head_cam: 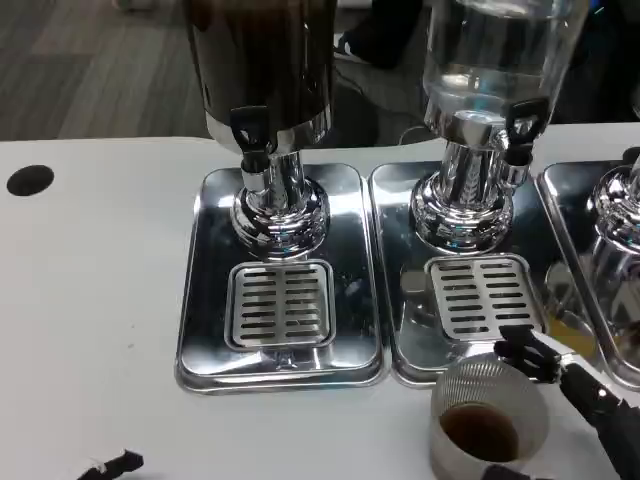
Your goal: Grasp the cup under the faucet to collect the drink, then remove the cup.
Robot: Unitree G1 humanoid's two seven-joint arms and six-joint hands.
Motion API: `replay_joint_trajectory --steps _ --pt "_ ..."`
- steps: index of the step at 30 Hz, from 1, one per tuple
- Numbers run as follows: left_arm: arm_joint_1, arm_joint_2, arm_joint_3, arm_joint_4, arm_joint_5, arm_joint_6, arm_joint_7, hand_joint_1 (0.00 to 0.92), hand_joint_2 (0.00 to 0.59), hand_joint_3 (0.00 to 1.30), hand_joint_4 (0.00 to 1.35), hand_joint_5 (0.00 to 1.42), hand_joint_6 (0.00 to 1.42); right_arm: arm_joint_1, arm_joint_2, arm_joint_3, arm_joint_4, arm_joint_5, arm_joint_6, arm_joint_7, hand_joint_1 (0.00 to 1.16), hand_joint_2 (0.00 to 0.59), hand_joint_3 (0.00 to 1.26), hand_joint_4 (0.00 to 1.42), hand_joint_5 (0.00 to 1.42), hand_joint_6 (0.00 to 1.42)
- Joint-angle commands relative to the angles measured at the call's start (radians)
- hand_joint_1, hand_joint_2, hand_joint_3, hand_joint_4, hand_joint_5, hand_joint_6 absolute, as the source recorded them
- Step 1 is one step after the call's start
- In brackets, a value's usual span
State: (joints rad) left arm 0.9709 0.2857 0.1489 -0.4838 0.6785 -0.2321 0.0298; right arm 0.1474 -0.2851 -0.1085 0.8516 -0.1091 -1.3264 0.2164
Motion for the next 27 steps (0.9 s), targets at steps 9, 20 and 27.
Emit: replay_joint_trajectory --steps 9,20,27 --pt "0.002 0.004 0.033 0.043 -0.031 -0.073 0.044 0.000 0.087 0.31 0.26 0.38 0.62 0.043 -0.089 0.014 -0.214 0.168 0.122 0.020 0.50 0.333 0.30 0.20 0.23 0.10" --pt "-0.021 0.027 0.056 0.100 0.036 -0.185 0.167 0.000 0.122 0.28 0.21 0.25 0.40 0.103 -0.187 -0.176 -0.449 -0.106 0.375 -0.134 0.47 0.586 0.26 0.08 0.08 0.00" --pt "-0.034 0.025 0.051 0.096 0.132 -0.235 0.268 0.000 0.131 0.23 0.11 0.15 0.35 0.109 -0.166 -0.178 -0.515 -0.264 0.572 -0.278 0.49 0.586 0.20 0.06 0.04 0.00"
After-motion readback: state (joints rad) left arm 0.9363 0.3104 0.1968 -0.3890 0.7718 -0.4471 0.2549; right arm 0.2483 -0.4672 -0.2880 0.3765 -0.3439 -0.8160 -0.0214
